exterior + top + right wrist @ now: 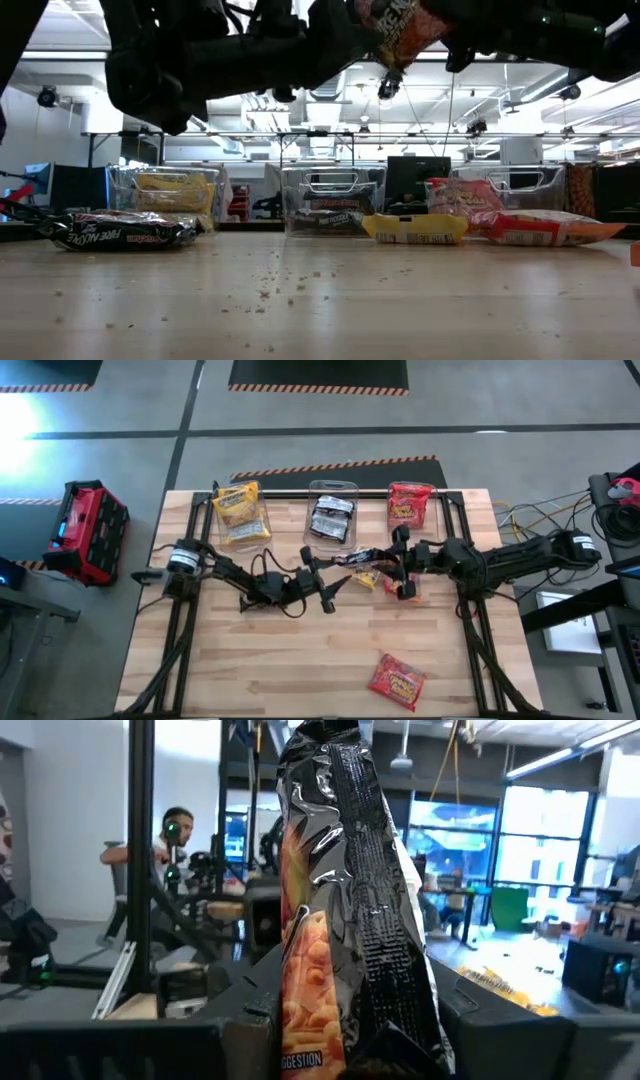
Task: Sort Maruchan noodles
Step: Put the black noodle pack into the middle transparent bin
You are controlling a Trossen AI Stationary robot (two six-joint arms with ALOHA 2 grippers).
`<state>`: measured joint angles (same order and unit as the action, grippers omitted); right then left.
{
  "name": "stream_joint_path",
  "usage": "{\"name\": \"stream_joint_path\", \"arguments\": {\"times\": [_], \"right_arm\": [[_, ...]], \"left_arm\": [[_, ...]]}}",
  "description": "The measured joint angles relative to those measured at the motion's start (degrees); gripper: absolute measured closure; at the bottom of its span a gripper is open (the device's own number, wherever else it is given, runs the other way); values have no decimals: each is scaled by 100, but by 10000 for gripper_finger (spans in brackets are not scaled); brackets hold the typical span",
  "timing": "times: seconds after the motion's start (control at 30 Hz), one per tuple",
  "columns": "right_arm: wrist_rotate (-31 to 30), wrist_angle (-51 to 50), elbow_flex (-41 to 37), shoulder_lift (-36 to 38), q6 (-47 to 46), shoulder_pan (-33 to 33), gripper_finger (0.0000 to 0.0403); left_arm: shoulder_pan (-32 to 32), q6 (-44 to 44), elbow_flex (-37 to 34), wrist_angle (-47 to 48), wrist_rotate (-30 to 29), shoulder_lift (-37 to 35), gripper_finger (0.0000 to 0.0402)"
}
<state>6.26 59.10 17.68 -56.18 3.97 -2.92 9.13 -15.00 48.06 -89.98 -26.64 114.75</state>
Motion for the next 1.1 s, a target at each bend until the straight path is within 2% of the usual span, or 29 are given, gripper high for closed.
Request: {"name": "stream_joint_path", "arguments": {"times": [0.3,0.53,0.73,0.9,1.1], "right_arm": [[177,-169,86,82,-14,-50,288],[192,-204,89,80,-41,-50,286],[448,-222,89,80,-252,-47,287],[542,-241,91,81,-251,-47,288],[593,-292,91,139,-244,-47,288]], "left_arm": [[-128,-167,-8,0,-94,-60,196],[-308,121,-8,-1,915,-110,196],[-431,374,-7,1,1568,-112,196],[-431,371,129,11,1859,-117,196],[-431,392,100,-1,1693,-117,196]]}}
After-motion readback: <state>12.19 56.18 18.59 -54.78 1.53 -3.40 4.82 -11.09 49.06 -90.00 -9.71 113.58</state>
